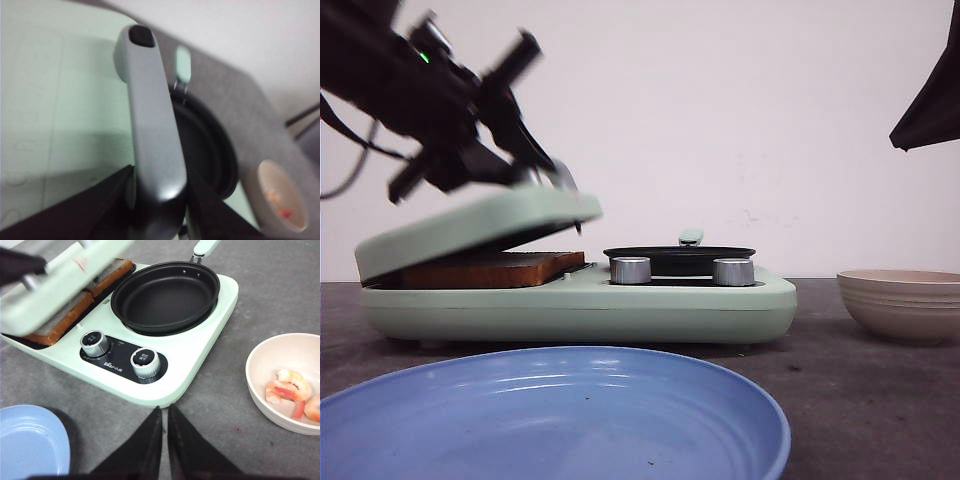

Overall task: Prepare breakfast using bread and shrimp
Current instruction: 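Grasp the grill lid handle with the left gripper and close it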

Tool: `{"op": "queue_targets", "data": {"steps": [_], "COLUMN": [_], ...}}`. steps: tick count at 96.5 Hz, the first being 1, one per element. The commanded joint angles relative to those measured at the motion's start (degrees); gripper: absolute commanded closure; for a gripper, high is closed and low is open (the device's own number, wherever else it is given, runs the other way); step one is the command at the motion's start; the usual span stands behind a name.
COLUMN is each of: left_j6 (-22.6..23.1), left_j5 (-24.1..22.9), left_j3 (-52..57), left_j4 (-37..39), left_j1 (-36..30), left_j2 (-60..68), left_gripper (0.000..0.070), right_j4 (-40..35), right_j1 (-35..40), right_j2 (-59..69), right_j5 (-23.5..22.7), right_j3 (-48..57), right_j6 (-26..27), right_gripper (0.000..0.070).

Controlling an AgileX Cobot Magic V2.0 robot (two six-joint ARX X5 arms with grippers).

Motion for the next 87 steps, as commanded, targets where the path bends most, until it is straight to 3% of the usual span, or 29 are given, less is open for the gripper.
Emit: {"op": "queue_targets", "data": {"steps": [1,16,32,55,74,87], "left_j6": [-5.33,-3.67,-0.96,2.23,9.49,13.33], "left_j5": [-2.10,-2.08,-0.87,0.44,-0.09,-4.98], "left_j3": [-0.52,0.85,2.38,5.22,6.75,7.43], "left_j4": [-3.69,-4.66,-4.79,-4.94,-7.82,-13.92], "left_j1": [-0.17,-1.38,-1.73,-1.86,-1.90,-1.88], "left_j2": [3.02,5.51,5.18,1.20,-7.34,-15.19], "left_gripper": [0.0689,0.0677,0.0418,0.0416,0.0417,0.0428], "right_j4": [0.02,-0.85,-1.18,-1.20,-1.18,-1.16], "right_j1": [0.24,0.24,0.24,0.24,0.24,0.24], "right_j2": [0.17,0.17,0.17,0.17,0.17,0.17], "right_j5": [-0.07,-0.07,-0.07,-0.04,0.04,0.17], "right_j3": [0.24,0.24,0.24,0.24,0.24,0.24], "right_j6": [0.61,0.61,0.59,0.55,0.48,-0.79], "right_gripper": [0.0692,0.0692,0.0692,0.0692,0.0692,0.0692]}}
